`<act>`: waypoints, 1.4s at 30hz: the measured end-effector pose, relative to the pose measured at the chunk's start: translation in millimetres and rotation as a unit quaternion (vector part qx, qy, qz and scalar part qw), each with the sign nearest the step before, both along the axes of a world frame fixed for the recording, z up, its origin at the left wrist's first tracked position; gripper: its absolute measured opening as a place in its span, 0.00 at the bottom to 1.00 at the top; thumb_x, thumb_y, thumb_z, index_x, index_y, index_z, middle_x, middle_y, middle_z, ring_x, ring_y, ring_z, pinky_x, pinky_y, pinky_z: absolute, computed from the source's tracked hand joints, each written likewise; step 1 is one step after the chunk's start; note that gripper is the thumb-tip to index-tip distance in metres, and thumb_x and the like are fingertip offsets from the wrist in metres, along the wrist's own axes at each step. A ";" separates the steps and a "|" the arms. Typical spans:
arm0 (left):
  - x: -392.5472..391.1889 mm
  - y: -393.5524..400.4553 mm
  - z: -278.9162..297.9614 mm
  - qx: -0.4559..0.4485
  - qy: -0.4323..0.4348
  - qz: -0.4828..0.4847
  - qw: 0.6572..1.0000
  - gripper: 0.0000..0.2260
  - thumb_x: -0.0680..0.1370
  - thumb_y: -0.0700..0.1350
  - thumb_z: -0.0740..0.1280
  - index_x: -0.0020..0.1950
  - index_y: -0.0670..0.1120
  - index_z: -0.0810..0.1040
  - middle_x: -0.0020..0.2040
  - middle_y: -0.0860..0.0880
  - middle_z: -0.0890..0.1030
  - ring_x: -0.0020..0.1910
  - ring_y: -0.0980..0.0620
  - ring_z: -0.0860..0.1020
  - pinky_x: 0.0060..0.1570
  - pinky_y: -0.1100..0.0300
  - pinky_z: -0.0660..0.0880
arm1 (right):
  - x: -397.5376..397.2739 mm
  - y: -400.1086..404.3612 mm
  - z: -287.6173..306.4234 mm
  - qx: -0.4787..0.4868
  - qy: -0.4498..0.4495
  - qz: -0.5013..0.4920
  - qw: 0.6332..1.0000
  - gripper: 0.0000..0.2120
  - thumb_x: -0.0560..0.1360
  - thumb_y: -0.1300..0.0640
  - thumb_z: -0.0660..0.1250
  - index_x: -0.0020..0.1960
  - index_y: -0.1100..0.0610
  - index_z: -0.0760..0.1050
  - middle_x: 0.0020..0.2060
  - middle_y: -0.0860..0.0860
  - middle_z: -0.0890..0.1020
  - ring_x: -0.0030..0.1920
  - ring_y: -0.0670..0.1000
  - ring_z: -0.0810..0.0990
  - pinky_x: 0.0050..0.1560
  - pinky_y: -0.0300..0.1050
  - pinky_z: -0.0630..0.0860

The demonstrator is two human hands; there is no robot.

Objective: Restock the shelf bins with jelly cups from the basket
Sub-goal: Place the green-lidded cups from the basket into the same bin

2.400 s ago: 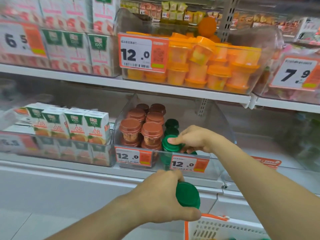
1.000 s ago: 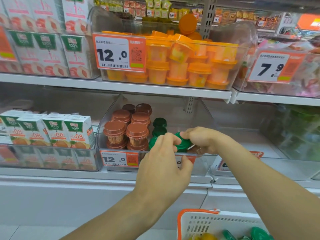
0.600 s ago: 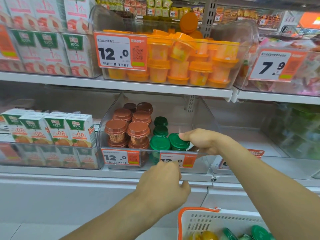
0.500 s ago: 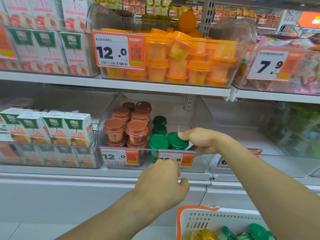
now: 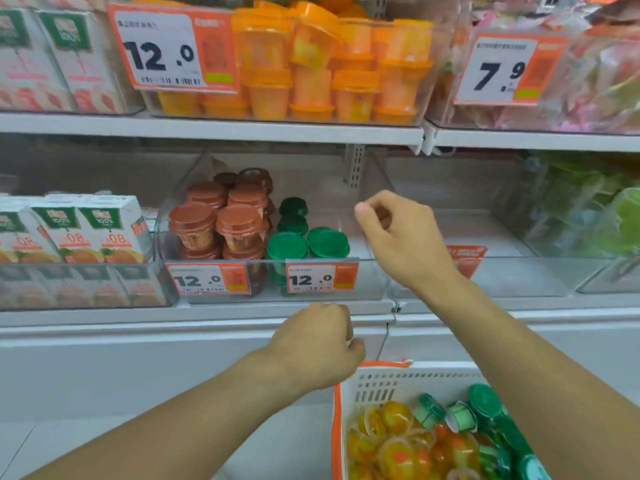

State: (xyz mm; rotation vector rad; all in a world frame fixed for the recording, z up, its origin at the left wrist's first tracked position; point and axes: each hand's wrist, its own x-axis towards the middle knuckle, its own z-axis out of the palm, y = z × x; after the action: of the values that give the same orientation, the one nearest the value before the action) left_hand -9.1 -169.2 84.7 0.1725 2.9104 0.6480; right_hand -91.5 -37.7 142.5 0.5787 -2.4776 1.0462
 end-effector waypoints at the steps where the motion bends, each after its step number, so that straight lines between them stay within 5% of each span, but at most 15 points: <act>1: 0.3 7.0 -10.8 -0.005 -0.013 -0.015 1.000 0.10 0.78 0.52 0.63 0.49 0.46 0.78 0.48 0.47 0.82 0.49 0.45 0.79 0.48 0.51 0.79 | 16.9 9.1 -10.0 -0.064 0.051 -0.015 0.997 0.14 0.82 0.53 0.63 0.40 0.56 0.75 0.30 0.47 0.77 0.33 0.45 0.73 0.35 0.38 0.66; 3: 2.6 27.0 -37.8 -0.011 -0.053 -0.055 0.997 0.08 0.78 0.49 0.61 0.48 0.46 0.77 0.50 0.45 0.82 0.51 0.43 0.79 0.49 0.52 0.79 | 43.5 34.5 -51.5 -0.120 0.048 -0.044 0.991 0.17 0.81 0.56 0.63 0.35 0.60 0.73 0.26 0.52 0.74 0.30 0.50 0.71 0.32 0.41 0.65; 5: 9.1 51.2 -69.9 0.001 -0.125 -0.082 0.989 0.10 0.79 0.46 0.61 0.54 0.45 0.79 0.56 0.43 0.82 0.53 0.43 0.80 0.48 0.57 0.77 | 61.1 67.1 -115.9 -0.106 -0.046 -0.093 0.989 0.19 0.81 0.56 0.62 0.33 0.60 0.73 0.26 0.54 0.75 0.29 0.51 0.72 0.33 0.47 0.67; 8: 22.4 88.1 -118.7 0.024 -0.208 -0.076 0.975 0.11 0.79 0.43 0.62 0.58 0.41 0.79 0.59 0.41 0.80 0.56 0.42 0.79 0.47 0.58 0.74 | 89.8 124.2 -218.2 0.014 -0.195 -0.176 0.965 0.16 0.80 0.54 0.63 0.34 0.55 0.72 0.27 0.49 0.75 0.29 0.51 0.74 0.33 0.46 0.68; 11: 40.1 126.0 -166.7 0.073 -0.215 -0.028 0.973 0.06 0.78 0.41 0.63 0.52 0.41 0.77 0.56 0.40 0.80 0.55 0.42 0.78 0.48 0.55 0.74 | 125.1 173.9 -279.9 0.121 -0.303 -0.218 0.920 0.05 0.77 0.55 0.65 0.46 0.55 0.77 0.42 0.50 0.78 0.44 0.54 0.79 0.43 0.47 0.75; 15: 72.2 178.1 -222.4 0.114 -0.185 -0.024 0.976 0.10 0.77 0.42 0.65 0.58 0.44 0.74 0.56 0.46 0.77 0.56 0.46 0.77 0.54 0.53 0.74 | 159.2 225.5 -309.5 0.274 -0.337 -0.253 0.864 0.18 0.74 0.52 0.65 0.63 0.53 0.74 0.60 0.54 0.73 0.62 0.58 0.70 0.61 0.56 0.72; 20: 77.9 221.8 -254.5 0.137 -0.146 -0.022 0.979 0.12 0.76 0.40 0.66 0.59 0.49 0.73 0.55 0.52 0.72 0.54 0.50 0.77 0.54 0.57 0.74 | 171.4 240.6 -315.3 0.333 -0.379 -0.238 0.830 0.26 0.74 0.43 0.65 0.69 0.52 0.69 0.68 0.55 0.68 0.71 0.60 0.61 0.68 0.60 0.68; 24: 56.5 255.7 -255.3 0.173 -0.125 -0.006 0.977 0.14 0.78 0.36 0.64 0.62 0.48 0.74 0.61 0.50 0.73 0.58 0.52 0.76 0.60 0.55 0.76 | 180.2 231.7 -319.8 0.405 -0.350 -0.215 0.817 0.24 0.75 0.55 0.65 0.70 0.53 0.67 0.69 0.54 0.70 0.73 0.60 0.60 0.71 0.60 0.60; 28: 27.2 280.0 -253.8 0.208 -0.133 0.021 0.969 0.16 0.81 0.37 0.63 0.68 0.46 0.73 0.68 0.49 0.72 0.66 0.50 0.74 0.69 0.55 0.72 | 182.6 239.0 -325.5 0.348 -0.316 -0.224 0.854 0.16 0.77 0.59 0.63 0.65 0.53 0.72 0.62 0.53 0.75 0.65 0.58 0.68 0.67 0.54 0.66; 32: 7.9 291.7 -260.5 0.166 -0.195 -0.013 0.967 0.18 0.83 0.44 0.60 0.74 0.47 0.69 0.72 0.45 0.67 0.65 0.46 0.75 0.69 0.53 0.71 | 169.9 264.7 -318.9 0.144 -0.398 -0.195 0.885 0.12 0.76 0.57 0.70 0.58 0.53 0.75 0.55 0.50 0.75 0.56 0.52 0.74 0.57 0.46 0.75; 38: 7.4 304.1 -273.1 0.118 -0.227 -0.018 0.967 0.26 0.79 0.57 0.66 0.73 0.48 0.69 0.72 0.43 0.63 0.64 0.43 0.75 0.67 0.55 0.69 | 144.4 327.5 -264.5 0.043 -0.545 -0.127 0.828 0.10 0.72 0.54 0.76 0.48 0.52 0.76 0.47 0.51 0.82 0.48 0.51 0.81 0.50 0.49 0.79; 42: 10.0 310.1 -277.1 0.131 -0.201 0.016 0.971 0.20 0.75 0.57 0.73 0.61 0.48 0.74 0.65 0.45 0.67 0.53 0.47 0.77 0.60 0.57 0.73 | 142.6 361.2 -240.5 -0.071 -0.580 -0.169 0.793 0.10 0.72 0.59 0.76 0.49 0.60 0.77 0.50 0.58 0.83 0.50 0.57 0.83 0.55 0.52 0.81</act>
State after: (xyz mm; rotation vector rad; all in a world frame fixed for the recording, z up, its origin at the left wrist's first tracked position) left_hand 0.9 140.8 -192.3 0.0187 2.4392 0.9478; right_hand 51.1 323.6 -98.0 -0.8351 -3.1790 1.7244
